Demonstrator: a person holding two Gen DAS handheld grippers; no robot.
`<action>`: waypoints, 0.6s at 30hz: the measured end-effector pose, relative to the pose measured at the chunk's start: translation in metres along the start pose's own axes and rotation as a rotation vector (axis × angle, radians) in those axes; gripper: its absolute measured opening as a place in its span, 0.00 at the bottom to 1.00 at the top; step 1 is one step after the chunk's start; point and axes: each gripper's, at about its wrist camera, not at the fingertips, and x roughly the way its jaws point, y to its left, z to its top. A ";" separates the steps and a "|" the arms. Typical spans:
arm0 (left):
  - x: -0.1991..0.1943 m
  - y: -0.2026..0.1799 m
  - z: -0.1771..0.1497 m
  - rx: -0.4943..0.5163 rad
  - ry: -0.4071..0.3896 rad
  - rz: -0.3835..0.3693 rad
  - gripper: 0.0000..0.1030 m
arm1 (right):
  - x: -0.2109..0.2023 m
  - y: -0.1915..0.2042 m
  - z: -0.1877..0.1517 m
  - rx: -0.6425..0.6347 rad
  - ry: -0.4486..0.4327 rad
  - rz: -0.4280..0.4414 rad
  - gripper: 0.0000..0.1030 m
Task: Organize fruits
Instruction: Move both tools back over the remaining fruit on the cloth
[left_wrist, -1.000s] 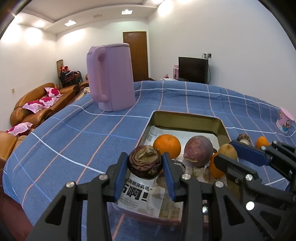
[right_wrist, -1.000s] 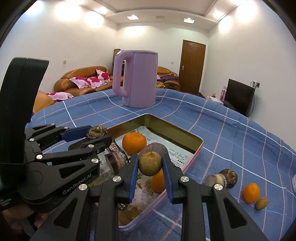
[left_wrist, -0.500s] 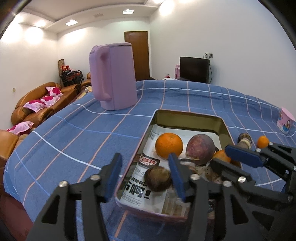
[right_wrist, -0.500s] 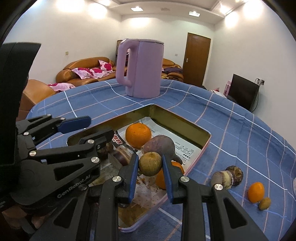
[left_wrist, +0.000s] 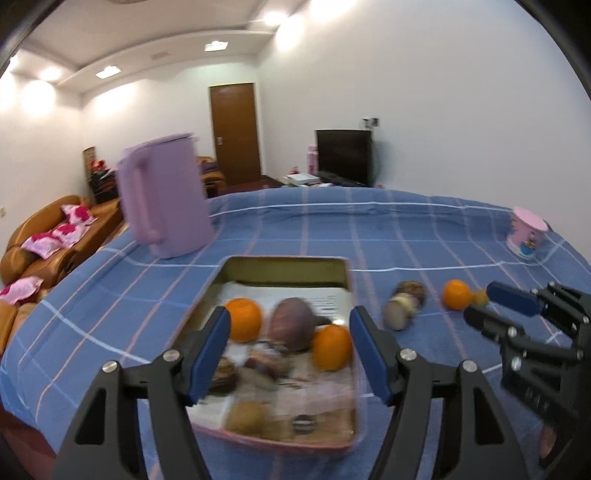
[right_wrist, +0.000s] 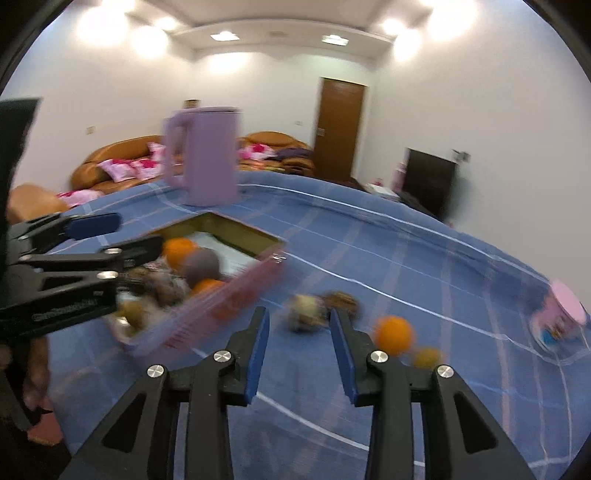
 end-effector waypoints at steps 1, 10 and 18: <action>0.000 -0.007 0.001 0.013 -0.001 -0.009 0.67 | -0.001 -0.011 -0.002 0.030 0.004 -0.017 0.36; 0.028 -0.075 0.014 0.126 0.044 -0.087 0.67 | -0.007 -0.057 -0.017 0.153 0.026 -0.114 0.40; 0.076 -0.112 0.014 0.164 0.192 -0.116 0.56 | -0.013 -0.084 -0.023 0.227 0.012 -0.153 0.48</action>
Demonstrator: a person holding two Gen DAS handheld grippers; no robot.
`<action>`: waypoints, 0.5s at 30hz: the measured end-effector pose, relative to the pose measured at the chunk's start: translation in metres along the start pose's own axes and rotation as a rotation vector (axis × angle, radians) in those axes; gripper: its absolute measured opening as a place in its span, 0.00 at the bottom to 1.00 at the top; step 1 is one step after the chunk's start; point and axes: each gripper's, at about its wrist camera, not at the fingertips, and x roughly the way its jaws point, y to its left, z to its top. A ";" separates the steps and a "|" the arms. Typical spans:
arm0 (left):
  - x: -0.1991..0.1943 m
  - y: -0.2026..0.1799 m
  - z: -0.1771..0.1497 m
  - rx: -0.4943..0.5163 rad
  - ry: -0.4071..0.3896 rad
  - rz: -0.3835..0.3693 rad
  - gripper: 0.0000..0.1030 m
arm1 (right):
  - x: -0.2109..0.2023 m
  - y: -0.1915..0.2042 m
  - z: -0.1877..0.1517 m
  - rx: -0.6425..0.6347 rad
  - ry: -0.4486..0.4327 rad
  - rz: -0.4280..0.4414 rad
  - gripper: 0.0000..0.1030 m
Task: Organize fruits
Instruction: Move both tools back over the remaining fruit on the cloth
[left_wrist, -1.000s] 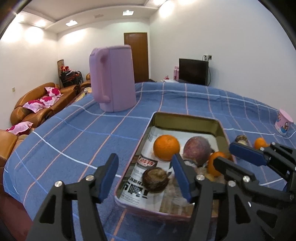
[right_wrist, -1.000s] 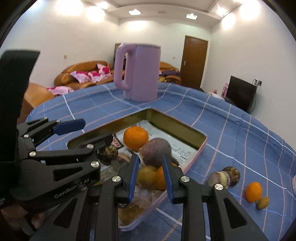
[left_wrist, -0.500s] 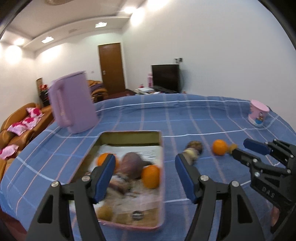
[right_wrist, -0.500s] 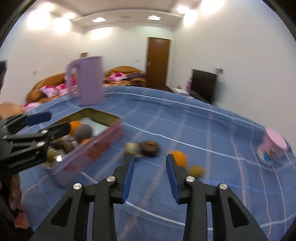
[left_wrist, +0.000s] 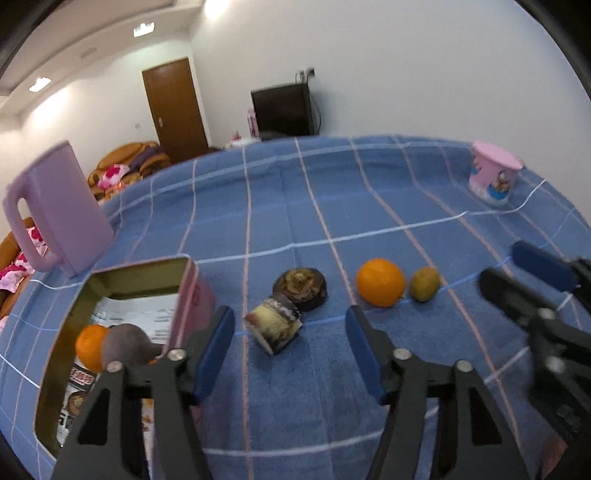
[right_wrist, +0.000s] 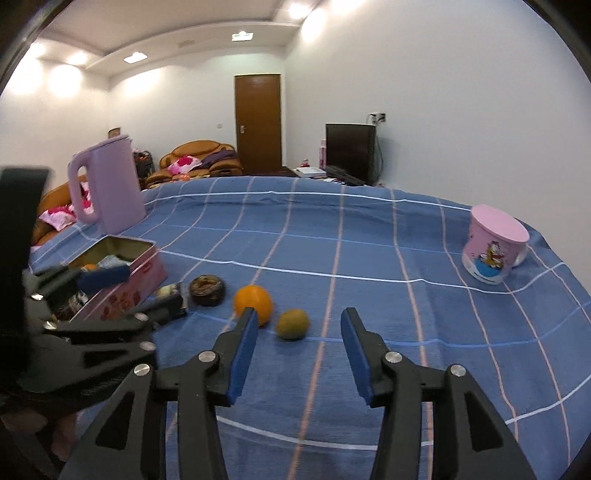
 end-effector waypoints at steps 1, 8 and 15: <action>0.005 0.000 0.001 -0.007 0.017 -0.005 0.55 | 0.000 -0.002 0.000 0.009 0.000 0.007 0.48; 0.023 0.003 0.008 -0.010 0.053 0.029 0.54 | 0.001 -0.003 0.000 0.011 0.005 0.017 0.52; 0.040 0.007 0.013 -0.018 0.092 0.057 0.45 | 0.006 -0.002 0.000 0.007 0.033 0.007 0.63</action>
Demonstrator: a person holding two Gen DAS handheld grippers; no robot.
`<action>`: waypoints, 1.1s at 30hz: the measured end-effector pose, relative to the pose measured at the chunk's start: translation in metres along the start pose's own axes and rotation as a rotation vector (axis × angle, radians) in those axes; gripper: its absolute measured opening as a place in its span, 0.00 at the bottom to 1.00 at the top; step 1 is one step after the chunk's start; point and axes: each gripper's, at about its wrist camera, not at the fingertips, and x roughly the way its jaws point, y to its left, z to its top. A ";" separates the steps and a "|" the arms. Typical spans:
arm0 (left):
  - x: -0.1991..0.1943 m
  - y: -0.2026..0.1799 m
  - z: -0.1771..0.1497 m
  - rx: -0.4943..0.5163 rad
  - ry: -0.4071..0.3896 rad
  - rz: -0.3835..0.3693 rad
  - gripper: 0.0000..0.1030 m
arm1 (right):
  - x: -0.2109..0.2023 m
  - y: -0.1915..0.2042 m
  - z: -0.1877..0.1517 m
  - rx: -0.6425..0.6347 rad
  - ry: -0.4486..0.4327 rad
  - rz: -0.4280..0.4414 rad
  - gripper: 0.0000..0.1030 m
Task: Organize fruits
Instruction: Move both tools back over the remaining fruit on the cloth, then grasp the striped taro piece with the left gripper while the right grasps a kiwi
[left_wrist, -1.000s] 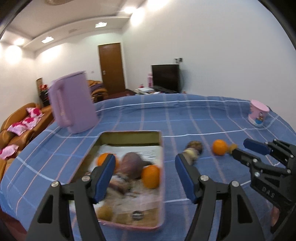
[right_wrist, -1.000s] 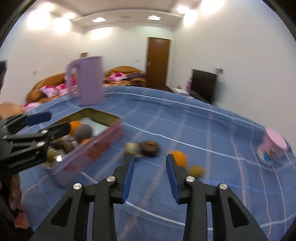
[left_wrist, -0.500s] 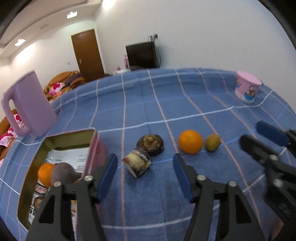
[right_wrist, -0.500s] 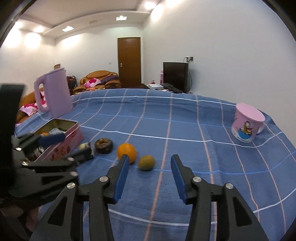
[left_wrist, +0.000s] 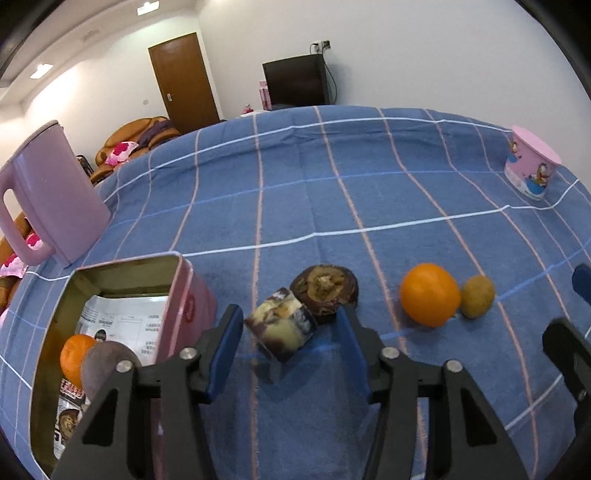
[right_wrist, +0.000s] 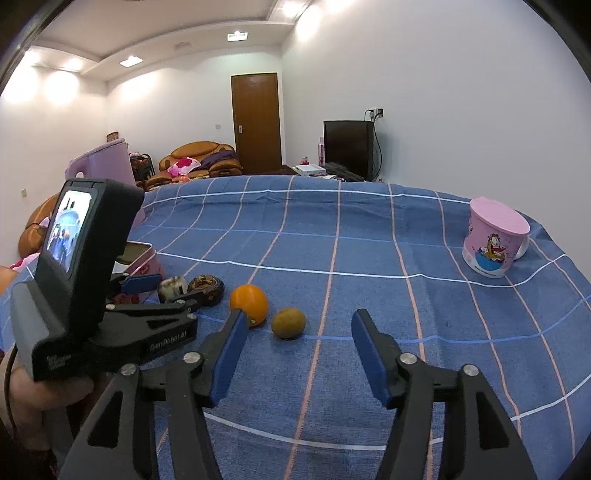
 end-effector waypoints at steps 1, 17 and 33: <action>0.000 0.000 0.000 0.001 -0.001 0.004 0.42 | 0.002 0.001 0.000 -0.004 0.010 -0.002 0.63; -0.018 -0.006 -0.008 0.009 -0.043 -0.140 0.41 | 0.033 -0.010 0.005 0.031 0.134 -0.016 0.62; -0.015 -0.002 -0.009 -0.023 -0.038 -0.154 0.41 | 0.073 -0.006 0.013 0.078 0.243 0.042 0.39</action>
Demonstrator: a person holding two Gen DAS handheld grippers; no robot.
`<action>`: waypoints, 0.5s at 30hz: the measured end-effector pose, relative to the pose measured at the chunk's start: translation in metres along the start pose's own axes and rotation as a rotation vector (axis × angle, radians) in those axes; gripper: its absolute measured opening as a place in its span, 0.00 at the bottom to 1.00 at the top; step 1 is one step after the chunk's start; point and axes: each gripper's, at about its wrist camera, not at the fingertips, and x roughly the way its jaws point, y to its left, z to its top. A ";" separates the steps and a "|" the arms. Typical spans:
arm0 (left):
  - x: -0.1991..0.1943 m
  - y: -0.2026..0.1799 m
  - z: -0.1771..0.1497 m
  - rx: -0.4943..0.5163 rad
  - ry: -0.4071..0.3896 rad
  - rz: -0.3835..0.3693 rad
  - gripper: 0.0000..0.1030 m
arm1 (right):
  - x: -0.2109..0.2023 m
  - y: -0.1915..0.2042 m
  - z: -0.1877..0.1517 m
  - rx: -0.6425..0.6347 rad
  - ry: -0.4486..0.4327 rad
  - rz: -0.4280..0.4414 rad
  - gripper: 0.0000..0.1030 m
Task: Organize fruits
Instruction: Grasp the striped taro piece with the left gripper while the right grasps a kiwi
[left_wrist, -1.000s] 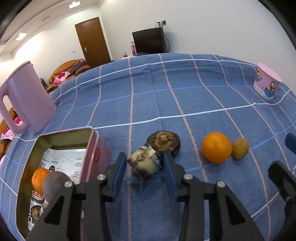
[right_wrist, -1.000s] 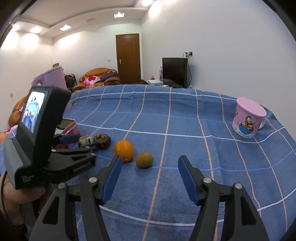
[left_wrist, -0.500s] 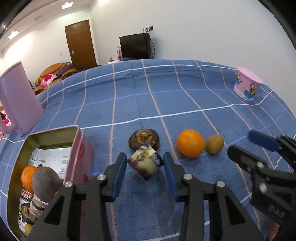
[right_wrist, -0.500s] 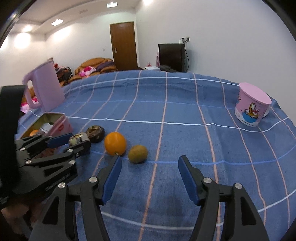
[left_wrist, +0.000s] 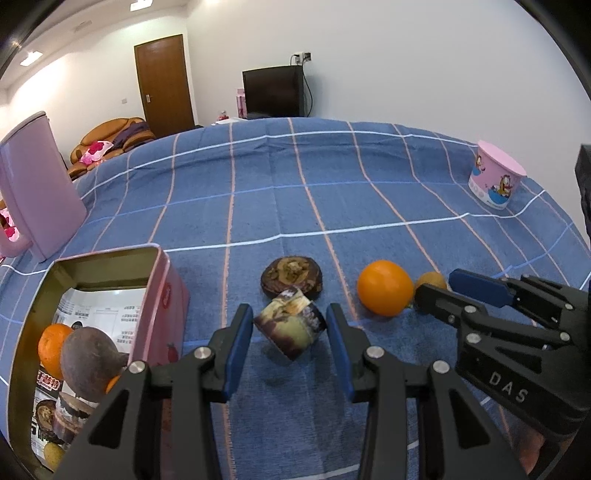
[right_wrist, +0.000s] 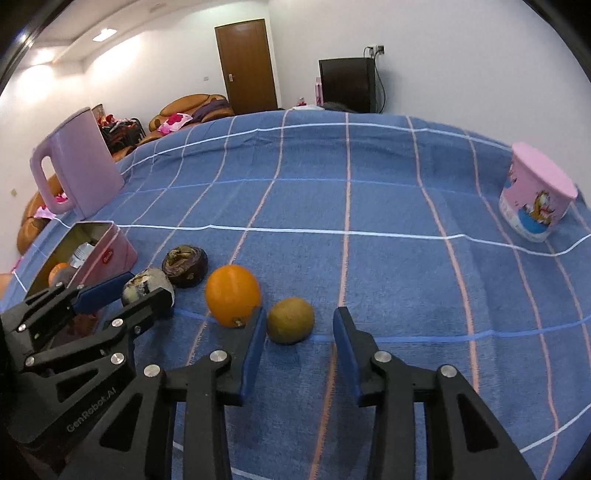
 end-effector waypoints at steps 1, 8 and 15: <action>0.000 0.000 0.000 0.001 0.002 0.000 0.41 | 0.003 0.002 0.001 -0.009 0.012 0.003 0.39; -0.004 0.000 -0.001 0.003 -0.017 -0.004 0.41 | 0.006 0.004 0.000 -0.009 0.035 0.037 0.28; -0.010 0.000 -0.002 0.006 -0.053 0.006 0.41 | -0.003 0.006 -0.001 -0.015 -0.006 0.054 0.28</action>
